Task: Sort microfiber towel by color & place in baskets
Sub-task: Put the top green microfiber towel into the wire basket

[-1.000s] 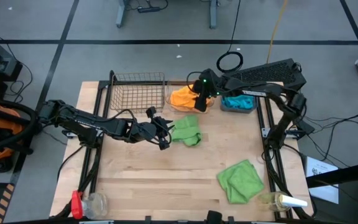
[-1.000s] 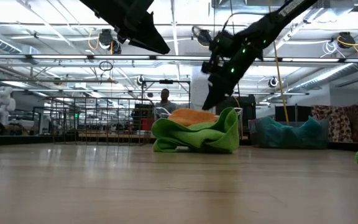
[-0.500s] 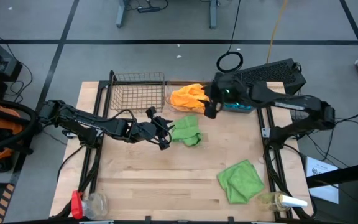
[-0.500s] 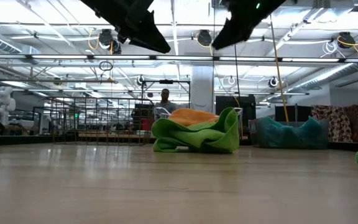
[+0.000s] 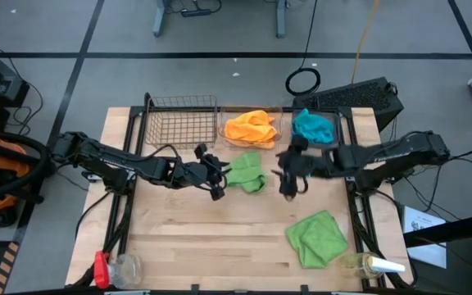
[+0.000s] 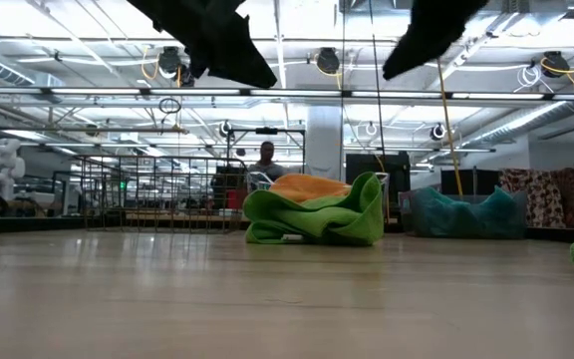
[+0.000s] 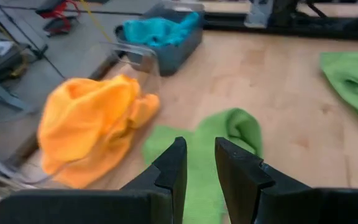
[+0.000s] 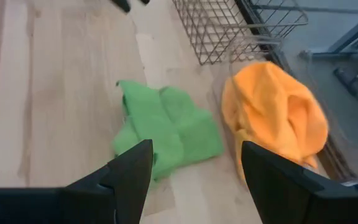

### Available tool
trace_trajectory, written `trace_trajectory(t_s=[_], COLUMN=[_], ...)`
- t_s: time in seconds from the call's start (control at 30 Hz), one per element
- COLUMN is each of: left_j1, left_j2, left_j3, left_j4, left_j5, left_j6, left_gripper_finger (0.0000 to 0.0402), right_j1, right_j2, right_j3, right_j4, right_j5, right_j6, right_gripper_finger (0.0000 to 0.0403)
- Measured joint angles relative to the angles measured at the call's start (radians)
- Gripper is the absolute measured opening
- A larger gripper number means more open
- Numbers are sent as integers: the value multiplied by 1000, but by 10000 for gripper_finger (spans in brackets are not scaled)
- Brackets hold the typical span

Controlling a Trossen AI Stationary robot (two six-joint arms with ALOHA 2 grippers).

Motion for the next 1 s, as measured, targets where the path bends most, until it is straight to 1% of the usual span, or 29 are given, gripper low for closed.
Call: trace_trajectory(t_s=[0.1, 0.2, 0.33, 0.47, 0.57, 0.63, 0.73, 0.8, 0.87, 1.0], left_j1=[-16, -34, -55, -75, -87, -93, -112, -126, -134, -127], left_j2=[29, 73, 146, 208, 262, 294, 339, 361, 377, 395], left_j3=[0, 0, 0, 0, 0, 0, 0, 0, 9, 22], left_j4=[2, 19, 91, 139, 144, 145, 150, 150, 149, 152], left_j5=[10, 10, 11, 9, 4, 26, 32, 43, 47, 39], left_j6=[-8, -23, -21, -31, -90, -144, -205, -209, -219, -189], left_gripper_finger=[91, 91, 91, 91, 91, 91, 92, 100, 118, 178], right_j1=[73, 122, 165, 173, 181, 189, 203, 215, 228, 250], right_j2=[-5, -4, 6, 7, 7, 7, 7, 7, 7, 7], right_j3=[-100, -188, -298, -423, -512, -555, -595, -613, -627, -648], right_j4=[122, 253, 421, 628, 763, 833, 879, 893, 899, 898], right_j5=[62, 89, 99, 101, 102, 101, 100, 100, 100, 97], right_j6=[43, 90, 112, 137, 160, 170, 185, 189, 197, 217], right_gripper_finger=[238, 238, 238, 238, 238, 238, 238, 238, 238, 238])
